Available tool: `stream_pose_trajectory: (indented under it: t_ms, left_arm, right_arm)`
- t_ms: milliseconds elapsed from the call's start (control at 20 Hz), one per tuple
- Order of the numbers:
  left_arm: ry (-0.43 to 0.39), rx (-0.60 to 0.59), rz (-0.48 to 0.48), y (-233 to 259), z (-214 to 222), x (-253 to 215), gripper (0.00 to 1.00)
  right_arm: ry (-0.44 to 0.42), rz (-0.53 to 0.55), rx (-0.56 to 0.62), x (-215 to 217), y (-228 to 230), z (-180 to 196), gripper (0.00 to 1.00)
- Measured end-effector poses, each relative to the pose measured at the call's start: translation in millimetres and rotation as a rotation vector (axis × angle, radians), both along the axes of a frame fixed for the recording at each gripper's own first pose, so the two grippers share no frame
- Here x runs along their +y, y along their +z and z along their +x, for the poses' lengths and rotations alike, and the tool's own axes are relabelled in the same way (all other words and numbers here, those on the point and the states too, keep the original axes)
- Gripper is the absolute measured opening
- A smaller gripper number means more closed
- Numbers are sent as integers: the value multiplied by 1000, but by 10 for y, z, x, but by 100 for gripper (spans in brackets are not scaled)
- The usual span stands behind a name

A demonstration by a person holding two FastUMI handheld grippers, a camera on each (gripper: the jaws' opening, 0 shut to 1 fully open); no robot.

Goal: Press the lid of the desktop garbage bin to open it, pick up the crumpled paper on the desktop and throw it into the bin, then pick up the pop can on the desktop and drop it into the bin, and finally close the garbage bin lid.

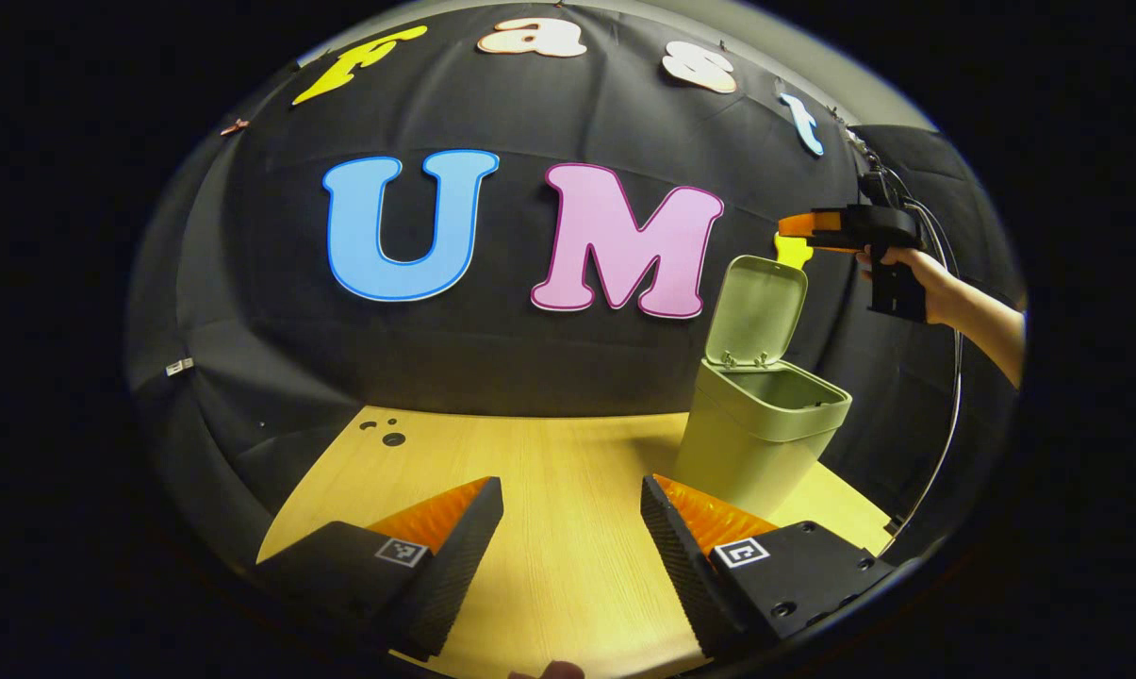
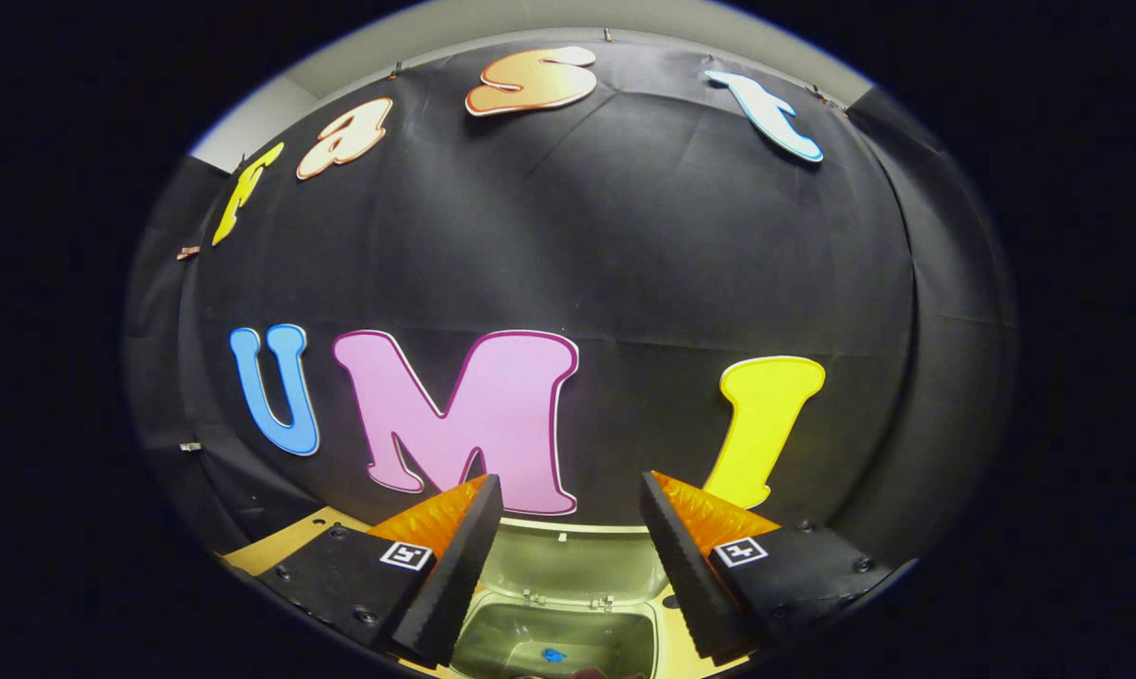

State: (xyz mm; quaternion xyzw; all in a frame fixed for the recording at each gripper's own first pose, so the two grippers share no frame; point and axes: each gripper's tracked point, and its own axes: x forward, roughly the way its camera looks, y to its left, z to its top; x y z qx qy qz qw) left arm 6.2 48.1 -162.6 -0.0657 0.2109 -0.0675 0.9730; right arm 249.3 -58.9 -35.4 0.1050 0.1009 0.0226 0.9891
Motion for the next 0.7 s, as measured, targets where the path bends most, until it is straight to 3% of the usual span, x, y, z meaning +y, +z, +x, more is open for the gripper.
stream_pose_trajectory:
  t_ms: [400,700]
  left_arm:
    - [55,9,2,-1,-36,51,95]
    - [52,19,6,-17,-63,-12,94]
  right_arm:
    - [17,2,89,124,-425,345,92]
    - [35,44,127,153,-502,265,93]
